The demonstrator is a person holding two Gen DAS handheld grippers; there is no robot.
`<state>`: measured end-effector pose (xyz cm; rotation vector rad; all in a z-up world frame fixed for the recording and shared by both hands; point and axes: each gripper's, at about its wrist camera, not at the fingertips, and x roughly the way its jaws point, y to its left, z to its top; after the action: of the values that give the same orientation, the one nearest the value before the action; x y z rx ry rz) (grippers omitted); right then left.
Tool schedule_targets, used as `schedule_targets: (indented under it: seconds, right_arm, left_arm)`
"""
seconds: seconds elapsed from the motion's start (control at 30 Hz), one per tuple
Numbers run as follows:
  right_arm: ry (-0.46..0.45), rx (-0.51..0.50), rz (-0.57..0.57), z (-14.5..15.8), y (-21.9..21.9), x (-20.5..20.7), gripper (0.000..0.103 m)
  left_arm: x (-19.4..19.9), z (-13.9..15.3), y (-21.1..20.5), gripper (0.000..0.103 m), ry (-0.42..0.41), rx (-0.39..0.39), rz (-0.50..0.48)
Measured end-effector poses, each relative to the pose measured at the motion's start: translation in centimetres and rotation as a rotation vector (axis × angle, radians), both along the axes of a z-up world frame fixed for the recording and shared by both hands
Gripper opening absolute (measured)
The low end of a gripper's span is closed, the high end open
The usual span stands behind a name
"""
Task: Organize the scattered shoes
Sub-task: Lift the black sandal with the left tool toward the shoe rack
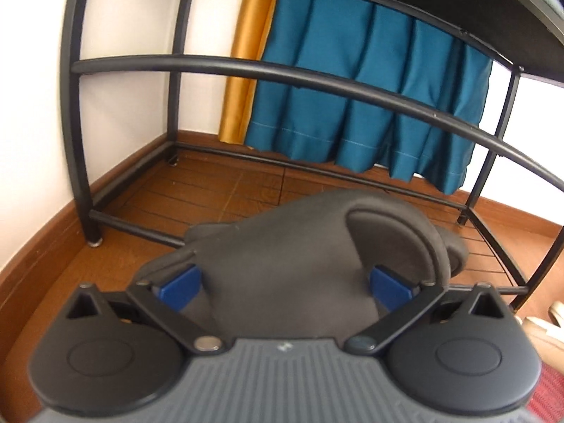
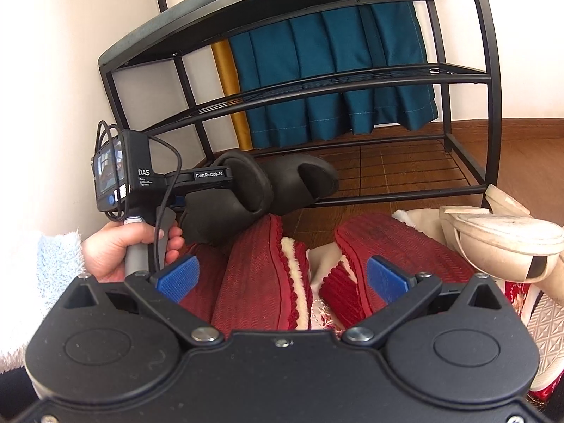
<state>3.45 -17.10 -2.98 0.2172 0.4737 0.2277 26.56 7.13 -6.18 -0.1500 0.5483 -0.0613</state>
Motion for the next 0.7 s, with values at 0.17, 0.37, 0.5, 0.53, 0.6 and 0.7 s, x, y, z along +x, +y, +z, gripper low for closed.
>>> schedule_targets:
  seconds: [0.17,0.37,0.5,0.53,0.6,0.7]
  right_arm:
    - [0.003,0.005,-0.013,-0.05,-0.45,-0.05,0.103]
    - [-0.003,0.003,-0.012,0.24,-0.46,-0.28,0.103]
    - [-0.008,0.001,-0.011,0.50,-0.46,-0.38,0.103]
    - [-0.009,0.001,-0.011,0.57,-0.46,-0.41,0.103]
    - [-0.011,0.001,-0.011,0.70,-0.46,-0.46,0.103]
    - [-0.015,0.000,-0.010,0.89,-0.47,-0.54,0.103]
  left_arm:
    - [0.44,-0.14,-0.53,0.103,0.024,0.033,0.023]
    - [0.83,-0.26,-0.78,0.103,0.029,0.072,0.029]
    - [0.43,-0.38,-0.63,0.102,0.021,0.075,0.025]
    - [0.35,-0.37,-0.69,0.102,0.022,0.081,0.027]
    - [0.23,-0.26,-0.72,0.101,0.024,0.082,0.032]
    - [0.14,-0.09,-0.66,0.101,0.030,0.079,0.035]
